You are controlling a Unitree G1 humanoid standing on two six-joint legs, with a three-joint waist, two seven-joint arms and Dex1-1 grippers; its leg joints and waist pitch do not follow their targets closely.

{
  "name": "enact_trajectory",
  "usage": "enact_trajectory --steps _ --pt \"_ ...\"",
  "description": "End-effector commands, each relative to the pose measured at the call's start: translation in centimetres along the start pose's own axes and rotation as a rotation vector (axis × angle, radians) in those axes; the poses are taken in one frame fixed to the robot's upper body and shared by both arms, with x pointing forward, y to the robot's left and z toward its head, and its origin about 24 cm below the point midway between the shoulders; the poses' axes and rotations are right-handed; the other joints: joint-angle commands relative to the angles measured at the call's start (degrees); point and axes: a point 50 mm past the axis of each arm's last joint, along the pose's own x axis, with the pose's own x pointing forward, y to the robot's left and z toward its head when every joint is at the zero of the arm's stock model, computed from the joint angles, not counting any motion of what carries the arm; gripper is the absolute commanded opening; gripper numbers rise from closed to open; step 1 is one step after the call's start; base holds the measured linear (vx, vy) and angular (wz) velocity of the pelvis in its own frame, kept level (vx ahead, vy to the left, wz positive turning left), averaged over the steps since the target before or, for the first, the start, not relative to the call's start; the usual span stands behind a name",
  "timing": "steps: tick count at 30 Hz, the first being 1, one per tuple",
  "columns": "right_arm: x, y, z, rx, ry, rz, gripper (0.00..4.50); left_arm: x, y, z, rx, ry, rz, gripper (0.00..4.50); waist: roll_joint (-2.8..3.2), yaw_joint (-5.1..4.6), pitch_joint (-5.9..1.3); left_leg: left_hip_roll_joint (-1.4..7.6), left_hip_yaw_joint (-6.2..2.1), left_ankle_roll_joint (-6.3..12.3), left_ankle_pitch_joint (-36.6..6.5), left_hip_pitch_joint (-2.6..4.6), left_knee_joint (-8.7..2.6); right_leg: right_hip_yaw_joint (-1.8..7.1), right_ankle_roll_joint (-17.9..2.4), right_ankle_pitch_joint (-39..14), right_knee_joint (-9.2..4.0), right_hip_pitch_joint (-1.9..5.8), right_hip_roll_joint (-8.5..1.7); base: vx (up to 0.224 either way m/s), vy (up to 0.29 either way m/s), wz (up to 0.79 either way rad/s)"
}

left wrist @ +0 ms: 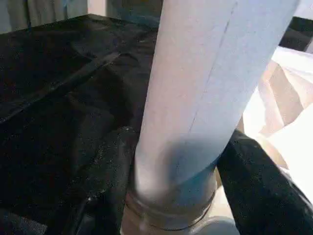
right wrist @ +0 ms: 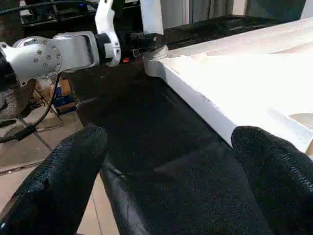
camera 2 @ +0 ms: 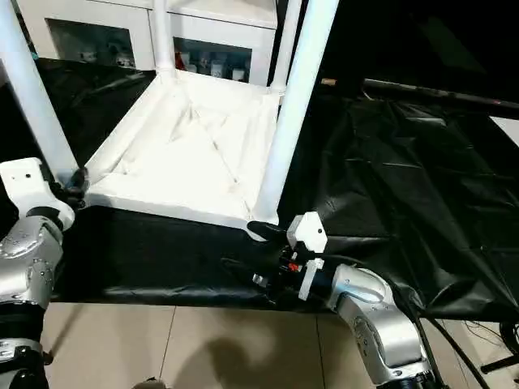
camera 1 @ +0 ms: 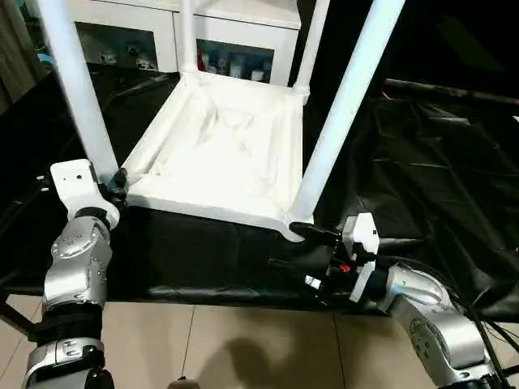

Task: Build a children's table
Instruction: Flip table

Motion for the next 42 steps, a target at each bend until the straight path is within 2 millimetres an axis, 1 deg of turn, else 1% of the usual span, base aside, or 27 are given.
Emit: enact_trajectory --steps 1,4,5,7,8,9,10,12,13,14,15,16,19,20,22,23,24,26,27,29,30,32,35,36,38,41,42 --pt "-0.3 -0.1 0.1 -0.007 0.008 0.002 4.5 0.4 -1.2 -0.3 0.008 0.021 -0.069 2.49 0.81 0.01 -2.7 1.6 0.0 0.9 -4.4 0.63 -4.67 1.51 -10.7 7.37 -3.51 1.91 -3.64 0.0 0.0 0.0" --pt "-0.3 -0.1 0.1 -0.008 0.013 0.001 4.5 0.5 -1.4 -0.2 0.031 0.021 -0.094 2.38 0.94 0.23 -2.69 1.65 -0.01 0.77 -4.6 0.74 -4.74 1.52 -10.39 6.65 -3.55 1.82 -3.73 0.0 0.0 0.0" --pt "-0.4 -0.1 0.0 -0.009 0.016 -0.001 4.5 0.6 -1.6 -0.1 0.045 0.021 -0.116 2.38 1.16 0.36 -2.69 1.68 -0.04 0.6 -4.67 0.75 -4.75 1.51 -10.39 6.67 -3.49 1.79 -3.74 0.0 0.0 0.0" --pt "-0.4 -0.3 -0.1 -0.018 0.022 -0.016 4.5 0.7 -2.1 -0.1 0.026 0.035 -0.147 2.28 1.05 0.55 -2.73 1.66 0.04 0.43 -4.4 0.83 -4.71 1.52 -10.4 7.11 -3.45 1.74 -3.68 0.0 0.0 0.0" --pt "-0.4 -0.3 -0.1 -0.02 0.023 -0.021 4.5 0.7 -2.1 -0.1 0.02 0.038 -0.149 2.26 1.24 0.76 -2.74 1.69 0.02 0.2 -4.34 0.83 -4.71 1.49 -10.5 7.59 -3.42 1.72 -3.7 0.0 0.0 0.0" --pt "-0.3 -0.4 -0.1 -0.02 0.023 -0.032 4.5 0.7 -2.3 0.0 -0.001 0.042 -0.146 2.25 1.16 1.0 -2.77 1.68 0.06 0.04 -4.18 0.84 -4.67 1.49 -10.64 8.14 -3.34 1.76 -3.7 0.0 0.0 0.0" --pt "-0.4 -0.8 -0.4 -0.026 0.031 -0.081 4.5 0.6 -2.9 -0.1 -0.118 0.056 -0.148 2.25 1.09 1.01 -2.79 1.79 0.11 -0.3 -3.74 0.79 -4.69 1.52 -11.06 8.85 -3.2 1.81 -3.82 0.0 0.0 0.0" --pt "-0.4 -1.0 -0.6 -0.022 0.031 -0.099 4.5 0.4 -3.7 -0.1 -0.23 0.059 -0.155 2.24 1.1 1.18 -2.84 1.62 0.19 -0.54 -3.07 0.79 -4.56 1.41 -11.97 10.32 -3.11 1.77 -3.69 0.0 0.0 0.0" --pt "-0.3 -1.0 -0.8 -0.012 0.034 -0.122 4.5 -0.1 -4.9 -0.5 -0.327 0.071 -0.197 2.24 0.97 1.31 -2.9 1.56 0.38 -0.06 -3.08 0.9 -4.42 1.39 -12.22 10.58 -3.16 1.74 -3.54 0.0 0.0 0.0" --pt "-0.2 -1.0 -0.9 -0.011 0.032 -0.125 4.5 -0.4 -5.3 -0.6 -0.357 0.079 -0.206 2.24 0.77 1.38 -2.95 1.51 0.47 0.42 -1.57 0.68 -4.25 1.42 -12.89 12.38 -2.95 1.84 -3.54 0.0 0.0 0.0" --pt "0.0 -0.9 -1.0 0.005 0.026 -0.123 4.5 -0.9 -6.2 -0.9 -0.419 0.092 -0.226 2.24 0.69 1.6 -3.05 1.44 0.63 1.23 0.05 0.49 -4.06 1.42 -13.13 14.29 -2.74 2.01 -3.52 0.0 0.0 0.0" --pt "0.0 -0.9 -1.0 0.01 0.025 -0.124 4.5 -1.1 -6.7 -0.9 -0.439 0.097 -0.238 2.24 0.38 1.56 -3.05 1.4 0.75 1.75 0.58 0.37 -3.96 1.42 -13.28 14.92 -2.72 2.07 -3.49 0.0 0.0 0.0" --pt "0.2 -0.9 -1.2 0.018 0.026 -0.145 4.5 -1.9 -8.2 -1.2 -0.469 0.121 -0.281 2.24 0.53 1.93 -2.95 1.47 1.04 3.28 0.19 0.31 -3.95 1.38 -13.29 12.9 -2.91 1.9 -3.61 0.0 0.0 0.0" --pt "0.4 -1.2 -1.5 0.023 0.039 -0.186 4.5 -2.5 -9.5 -1.4 -0.481 0.142 -0.313 2.24 0.47 1.98 -2.89 1.52 1.07 3.2 -0.4 0.25 -4.05 1.35 -13.02 11.32 -3.02 1.82 -3.57 0.0 0.0 0.0" --pt "0.4 -1.4 -1.6 0.022 0.044 -0.206 4.5 -2.7 -9.9 -1.4 -0.484 0.149 -0.324 2.24 0.49 2.04 -2.71 1.58 1.13 2.85 -2.07 0.35 -4.26 1.31 -12.35 8.36 -3.4 1.57 -3.53 0.0 0.0 0.0" --pt "0.5 -1.6 -1.6 0.029 0.036 -0.226 4.5 -2.8 -10.2 -1.4 -0.486 0.154 -0.332 2.24 0.48 2.06 -2.66 1.6 1.17 2.5 -3.29 0.36 -4.4 1.36 -11.53 6.45 -3.58 1.55 -3.62 0.0 0.0 0.0" --pt "1.1 -2.6 -1.3 0.107 -0.056 -0.346 4.5 -3.3 -11.0 -1.3 -0.46 0.168 -0.347 2.24 0.54 1.78 -2.53 1.66 1.08 2.02 -4.67 0.17 -4.76 1.33 -10.74 4.19 -3.76 1.46 -3.73 0.0 0.0 0.0" --pt "1.4 -3.2 -1.1 0.178 -0.126 -0.404 4.5 -3.5 -11.5 -1.0 -0.456 0.173 -0.352 2.24 0.52 1.15 -2.54 1.88 0.97 1.05 -7.5 0.35 -5.13 1.36 -10.46 0.17 -4.05 1.19 -3.99 0.0 0.0 0.0" --pt "1.6 -3.3 -1.0 0.197 -0.149 -0.412 4.5 -3.6 -11.5 -0.9 -0.459 0.174 -0.351 2.24 0.54 0.85 -2.48 1.9 0.88 0.69 -8.23 0.4 -5.19 1.3 -9.95 -0.85 -4.16 1.21 -3.81 0.0 0.0 0.0" --pt "1.8 -3.7 -0.8 0.231 -0.19 -0.445 4.5 -3.7 -11.8 -0.7 -0.465 0.175 -0.357 2.24 0.67 0.83 -2.51 1.79 0.94 0.66 -7.0 0.36 -5.07 1.39 -9.01 0.87 -4.12 1.21 -3.66 0.0 0.0 0.0" --pt "1.9 -3.7 -0.8 0.233 -0.193 -0.448 4.5 -3.7 -11.8 -0.7 -0.466 0.175 -0.356 2.24 0.63 0.81 -2.65 1.72 0.92 0.61 -5.97 0.24 -5.01 1.34 -8.89 2.24 -3.94 1.4 -3.66 0.0 0.0 0.0" --pt "2.2 -4.2 -0.5 0.31 -0.273 -0.489 4.5 -3.8 -12.0 -0.4 -0.482 0.176 -0.352 2.24 0.45 0.76 -2.74 1.42 1.09 1.01 -3.2 0.07 -4.74 1.33 -8.81 6.54 -3.58 1.45 -3.45 0.0 0.0 0.0" --pt "2.4 -4.3 -0.3 0.358 -0.319 -0.482 4.5 -3.8 -12.0 -0.4 -0.481 0.177 -0.346 2.24 0.48 0.87 -2.93 1.39 1.1 1.57 -1.52 0.12 -4.51 1.24 -8.94 9.46 -3.36 1.54 -3.37 0.0 0.0 0.0" --pt "2.5 -4.4 -0.2 0.388 -0.34 -0.483 4.5 -3.8 -12.0 -0.4 -0.487 0.179 -0.342 2.24 0.45 0.79 -3.05 1.34 1.11 1.98 -0.2 0.01 -4.39 1.2 -9.05 11.47 -3.14 1.66 -3.32 0.0 0.0 0.0" --pt "3.0 -5.0 -0.1 0.456 -0.375 -0.503 4.5 -3.9 -12.2 -0.2 -0.497 0.183 -0.34 2.24 0.45 0.68 -2.97 1.32 1.21 2.21 -0.47 0.08 -4.42 1.2 -9.32 11.21 -3.17 1.52 -3.3 0.0 0.0 0.0" --pt "3.4 -5.3 0.0 0.486 -0.388 -0.508 4.5 -3.9 -12.3 -0.2 -0.501 0.185 -0.341 2.24 0.47 0.47 -2.94 1.35 1.26 1.81 -1.31 -0.03 -4.51 1.2 -9.33 9.3 -3.31 1.59 -3.32 0.0 0.0 0.0" --pt "3.7 -5.6 0.1 0.509 -0.402 -0.512 4.5 -3.9 -12.4 -0.1 -0.5 0.186 -0.345 2.24 0.55 0.13 -2.95 1.37 1.22 1.55 -1.77 -0.03 -4.61 1.17 -9.42 8.68 -3.34 1.53 -3.39 0.0 0.0 0.0"
